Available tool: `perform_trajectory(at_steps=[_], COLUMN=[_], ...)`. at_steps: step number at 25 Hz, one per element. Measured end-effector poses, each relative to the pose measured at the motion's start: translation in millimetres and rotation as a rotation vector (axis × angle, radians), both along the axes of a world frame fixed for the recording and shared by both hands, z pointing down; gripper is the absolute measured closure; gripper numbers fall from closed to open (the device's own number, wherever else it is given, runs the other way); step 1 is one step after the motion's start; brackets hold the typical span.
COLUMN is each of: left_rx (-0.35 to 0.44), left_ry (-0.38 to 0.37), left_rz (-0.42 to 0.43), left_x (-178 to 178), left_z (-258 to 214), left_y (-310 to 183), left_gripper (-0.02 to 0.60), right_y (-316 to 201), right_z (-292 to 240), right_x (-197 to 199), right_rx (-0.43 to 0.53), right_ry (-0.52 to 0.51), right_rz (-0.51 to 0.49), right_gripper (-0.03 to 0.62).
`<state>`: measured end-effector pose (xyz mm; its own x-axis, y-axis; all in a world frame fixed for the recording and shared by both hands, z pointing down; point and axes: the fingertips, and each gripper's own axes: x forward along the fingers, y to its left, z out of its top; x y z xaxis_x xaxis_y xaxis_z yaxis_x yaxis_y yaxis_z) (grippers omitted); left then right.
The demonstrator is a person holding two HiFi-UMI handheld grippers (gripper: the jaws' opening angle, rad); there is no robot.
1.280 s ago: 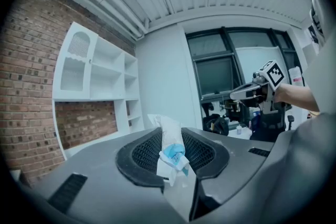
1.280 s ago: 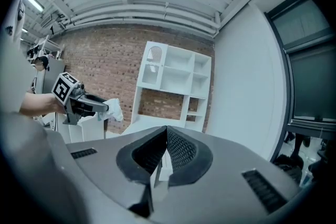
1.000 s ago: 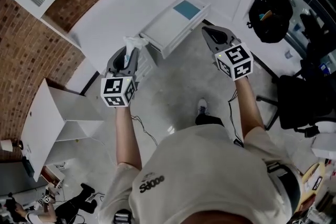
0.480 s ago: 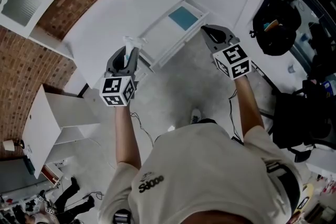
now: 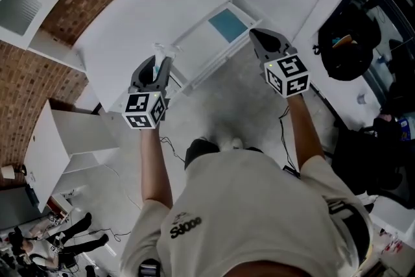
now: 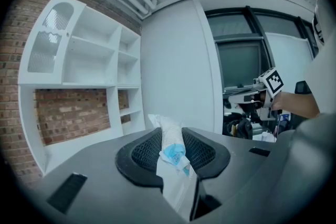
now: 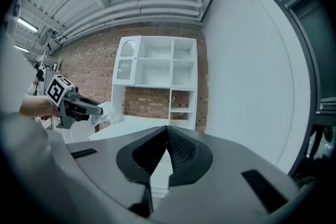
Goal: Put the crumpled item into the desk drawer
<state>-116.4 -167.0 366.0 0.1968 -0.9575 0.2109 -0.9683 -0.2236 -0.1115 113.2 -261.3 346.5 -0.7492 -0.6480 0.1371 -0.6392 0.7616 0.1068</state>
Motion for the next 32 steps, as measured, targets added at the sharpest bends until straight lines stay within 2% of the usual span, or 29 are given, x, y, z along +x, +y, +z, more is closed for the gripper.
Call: perform_trajectory(at_steps=[6,10,15,19,23,28,32], left_rx=[-0.030,-0.055,-0.119,-0.174,-0.247,-0.351,-0.450], left_ry=[0.038,0.057,0.025,0.021,0.027,-0.014,0.020], left_rz=[0.006,0.027,0.054,0.100,0.147,0.192,0.226], left_x=[-15.0,-31.1,-65.8,-79.3,-82.1,-77.9,-69.3], left_z=[25.9,44.7,71.5,97.9,141.7,211.9,270.2], left_y=[-39.3,-78.0,-137.4,-183.0,-222.7,-255.2,-270.0], left_gripper=[0.454,0.454,0.454,0.454,0.454,0.453,0.453], right_y=[-31.0,-64.0,-114.3,-149.0,-177.9,-202.5,-221.3], right_z=[19.0,30.6,47.7,68.5,103.1,148.0,178.7], right_x=[-18.4,-32.8,-61.2,-80.2,-95.7,-108.0,-116.8], right_rx=[-0.032,-0.051,-0.102,-0.154,-0.220,-0.296,-0.351], right_ry=[0.009,0.014,0.023,0.035,0.076,0.135,0.161], right_rz=[-0.012,0.018,0.080,0.105,0.132,0.153,0.171], right_gripper=[0.591,0.591,0.591,0.592,0.591,0.591,0.591])
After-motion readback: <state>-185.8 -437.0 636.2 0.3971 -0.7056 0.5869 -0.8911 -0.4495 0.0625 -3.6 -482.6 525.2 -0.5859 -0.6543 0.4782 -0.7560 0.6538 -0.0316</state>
